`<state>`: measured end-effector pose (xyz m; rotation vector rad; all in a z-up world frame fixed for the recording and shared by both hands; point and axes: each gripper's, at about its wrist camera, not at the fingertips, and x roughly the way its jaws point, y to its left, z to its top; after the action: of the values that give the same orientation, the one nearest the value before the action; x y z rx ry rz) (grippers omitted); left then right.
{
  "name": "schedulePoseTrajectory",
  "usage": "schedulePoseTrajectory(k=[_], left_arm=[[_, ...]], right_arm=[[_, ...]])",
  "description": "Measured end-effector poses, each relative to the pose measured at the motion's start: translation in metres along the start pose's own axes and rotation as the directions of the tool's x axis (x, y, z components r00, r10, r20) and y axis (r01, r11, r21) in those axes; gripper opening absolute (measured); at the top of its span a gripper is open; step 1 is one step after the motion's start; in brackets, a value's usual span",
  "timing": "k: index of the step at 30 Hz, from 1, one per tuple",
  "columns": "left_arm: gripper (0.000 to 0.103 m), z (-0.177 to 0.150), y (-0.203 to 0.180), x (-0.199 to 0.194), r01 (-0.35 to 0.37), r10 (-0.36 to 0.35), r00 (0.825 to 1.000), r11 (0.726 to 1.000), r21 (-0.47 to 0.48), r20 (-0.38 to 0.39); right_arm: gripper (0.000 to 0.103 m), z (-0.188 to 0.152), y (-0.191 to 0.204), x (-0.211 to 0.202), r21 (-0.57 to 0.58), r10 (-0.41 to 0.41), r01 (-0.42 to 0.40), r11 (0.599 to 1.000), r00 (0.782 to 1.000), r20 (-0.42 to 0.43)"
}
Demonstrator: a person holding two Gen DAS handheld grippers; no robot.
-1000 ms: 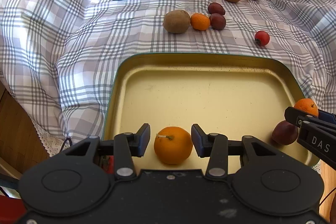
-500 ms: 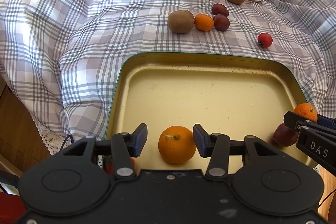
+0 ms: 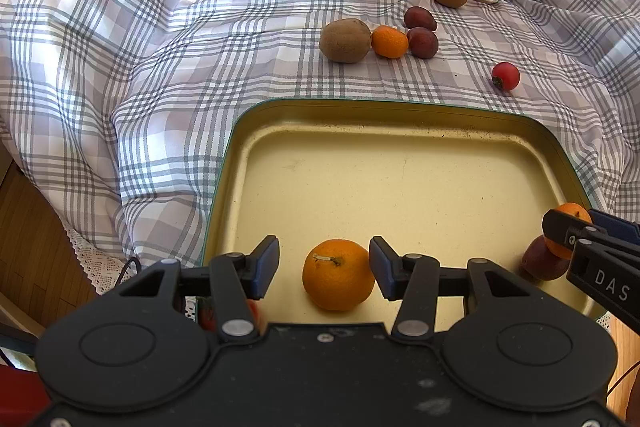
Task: Organize fruits
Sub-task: 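Lower held mandarin into the gold tray and open right gripper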
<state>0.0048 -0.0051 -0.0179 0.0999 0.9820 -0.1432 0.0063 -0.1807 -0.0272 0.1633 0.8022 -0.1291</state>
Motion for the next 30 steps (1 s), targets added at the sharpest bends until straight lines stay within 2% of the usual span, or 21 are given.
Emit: schedulePoseTrajectory(k=[4,30], left_arm=[[0.052,-0.0002,0.0,0.0,-0.001,0.001,1.0,1.0,0.0,0.0],[0.055,-0.0007,0.002,-0.0002,0.001,-0.001,1.0,1.0,0.001,0.0]], right_arm=[[0.048,0.0005,0.0019,-0.0026,-0.012,0.001,-0.001,1.0,1.0,0.017],[0.048,0.0004,-0.0009,0.0012,-0.01,0.002,-0.002,1.0,1.0,-0.004]])
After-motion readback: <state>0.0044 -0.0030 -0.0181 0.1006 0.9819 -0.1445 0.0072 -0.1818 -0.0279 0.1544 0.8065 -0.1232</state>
